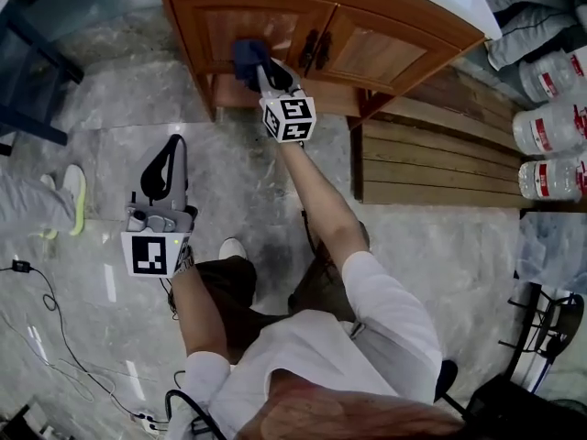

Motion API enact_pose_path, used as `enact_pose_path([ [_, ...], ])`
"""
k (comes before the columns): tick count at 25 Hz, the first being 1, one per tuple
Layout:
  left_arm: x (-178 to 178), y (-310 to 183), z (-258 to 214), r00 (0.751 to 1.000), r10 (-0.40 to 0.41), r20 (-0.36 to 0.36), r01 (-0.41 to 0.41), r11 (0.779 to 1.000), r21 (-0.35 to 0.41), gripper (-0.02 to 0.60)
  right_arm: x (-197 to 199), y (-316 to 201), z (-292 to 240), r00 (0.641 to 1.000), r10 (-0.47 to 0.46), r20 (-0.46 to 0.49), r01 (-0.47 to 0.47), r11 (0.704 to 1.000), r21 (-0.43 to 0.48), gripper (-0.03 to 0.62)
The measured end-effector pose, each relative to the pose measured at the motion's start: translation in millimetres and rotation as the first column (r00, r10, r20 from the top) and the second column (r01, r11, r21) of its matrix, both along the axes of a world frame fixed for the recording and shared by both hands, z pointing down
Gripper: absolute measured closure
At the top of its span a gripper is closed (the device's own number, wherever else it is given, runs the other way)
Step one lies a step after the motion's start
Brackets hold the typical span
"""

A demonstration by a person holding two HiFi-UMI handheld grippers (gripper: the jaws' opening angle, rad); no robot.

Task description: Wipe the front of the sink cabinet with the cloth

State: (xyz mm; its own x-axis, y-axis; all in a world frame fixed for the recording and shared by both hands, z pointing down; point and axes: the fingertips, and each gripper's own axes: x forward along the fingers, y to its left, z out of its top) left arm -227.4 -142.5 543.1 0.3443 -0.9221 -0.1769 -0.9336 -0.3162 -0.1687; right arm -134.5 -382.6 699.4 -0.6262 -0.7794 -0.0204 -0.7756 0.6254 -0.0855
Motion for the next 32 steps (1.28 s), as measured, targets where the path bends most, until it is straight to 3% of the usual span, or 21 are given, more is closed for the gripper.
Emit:
enact_pose_path([
  [4, 6, -3, 4, 0.999, 0.025, 0.021, -0.025, 1.0, 0.0, 0.584, 55, -3, 7, 0.997, 0.072, -0.009, -0.072, 0.997, 0.003, 0.519],
  [11, 15, -7, 7, 0.999, 0.038, 0.031, -0.038, 0.999, -0.008, 0.584, 100, 4, 14, 0.993, 0.104, -0.057, -0.103, 0.994, 0.022, 0.519],
  [16, 20, -7, 9, 0.998, 0.042, 0.04, -0.041, 0.999, -0.011, 0.584, 152, -2, 19, 0.981, 0.186, -0.051, -0.186, 0.983, 0.013, 0.519],
  [21, 23, -11, 13, 0.997, 0.049, 0.055, -0.048, 0.999, -0.026, 0.584, 218, -13, 20, 0.955, 0.296, -0.033, -0.296, 0.955, -0.007, 0.52],
  [27, 31, -17, 18, 0.995, 0.065, 0.073, -0.063, 0.997, -0.04, 0.584, 277, -21, 16, 0.931, 0.364, -0.037, -0.364, 0.931, 0.0, 0.52],
  [32, 41, -15, 18, 0.993, 0.078, 0.083, -0.075, 0.996, -0.046, 0.584, 334, -21, 13, 0.894, 0.447, -0.019, -0.448, 0.894, -0.017, 0.52],
])
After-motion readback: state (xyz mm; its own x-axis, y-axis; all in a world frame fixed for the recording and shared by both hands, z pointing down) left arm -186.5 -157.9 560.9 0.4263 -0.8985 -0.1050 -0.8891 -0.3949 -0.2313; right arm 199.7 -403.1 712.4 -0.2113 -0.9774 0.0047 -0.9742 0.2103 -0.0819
